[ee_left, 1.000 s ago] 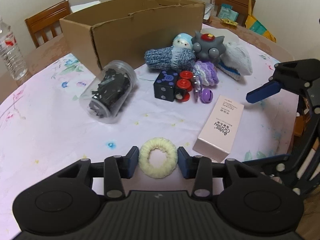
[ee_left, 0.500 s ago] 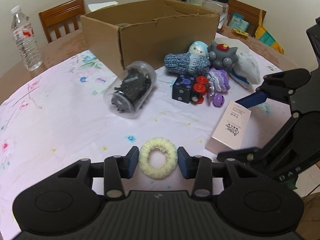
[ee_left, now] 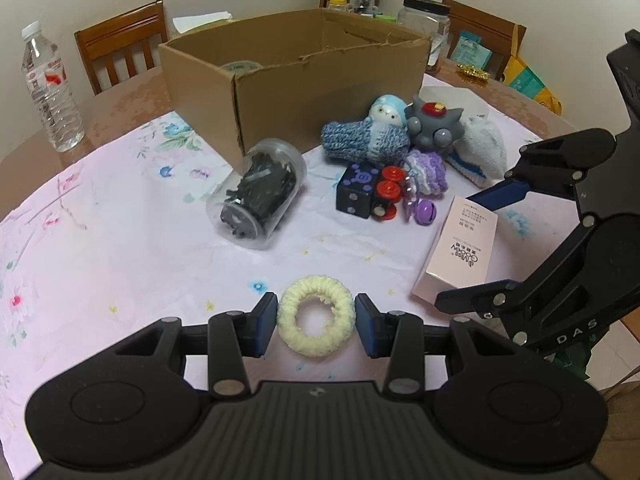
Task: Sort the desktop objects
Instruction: 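Carry the scrunchie and pink box over the cardboard box to drop them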
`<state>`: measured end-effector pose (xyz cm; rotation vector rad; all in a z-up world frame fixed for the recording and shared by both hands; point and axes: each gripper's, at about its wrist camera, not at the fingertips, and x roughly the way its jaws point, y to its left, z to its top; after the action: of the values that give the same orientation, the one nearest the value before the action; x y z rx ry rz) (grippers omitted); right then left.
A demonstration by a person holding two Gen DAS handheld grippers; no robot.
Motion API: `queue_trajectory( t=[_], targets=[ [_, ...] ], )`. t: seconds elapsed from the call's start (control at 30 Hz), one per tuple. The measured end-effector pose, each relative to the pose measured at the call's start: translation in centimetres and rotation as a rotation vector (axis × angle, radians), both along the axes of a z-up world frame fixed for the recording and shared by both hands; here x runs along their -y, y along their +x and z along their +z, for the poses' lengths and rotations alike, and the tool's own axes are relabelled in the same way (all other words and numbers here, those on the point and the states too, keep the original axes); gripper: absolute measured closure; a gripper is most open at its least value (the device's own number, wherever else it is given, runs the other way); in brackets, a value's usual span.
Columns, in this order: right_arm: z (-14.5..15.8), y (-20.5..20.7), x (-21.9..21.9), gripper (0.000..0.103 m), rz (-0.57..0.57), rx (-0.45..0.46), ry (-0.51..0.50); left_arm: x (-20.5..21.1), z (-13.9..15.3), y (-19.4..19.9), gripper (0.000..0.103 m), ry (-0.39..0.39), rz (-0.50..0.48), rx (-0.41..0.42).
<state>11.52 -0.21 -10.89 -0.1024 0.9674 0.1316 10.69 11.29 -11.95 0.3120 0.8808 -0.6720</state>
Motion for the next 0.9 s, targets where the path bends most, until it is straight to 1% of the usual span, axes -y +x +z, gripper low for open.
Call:
queue_trajectory(
  t=[0.53,0.9],
  targets=[
    [3.9,-0.9,2.7,0.018,0.027,0.049,-0.053,2.1,3.1,0.1,0.062,-0.031,-0.004,0.014],
    [7.0,-0.1,6.5,0.018,0.072,0.113,-0.072,5.3,6.0,1.9,0.062,-0.057,0.01,0.046]
  ],
)
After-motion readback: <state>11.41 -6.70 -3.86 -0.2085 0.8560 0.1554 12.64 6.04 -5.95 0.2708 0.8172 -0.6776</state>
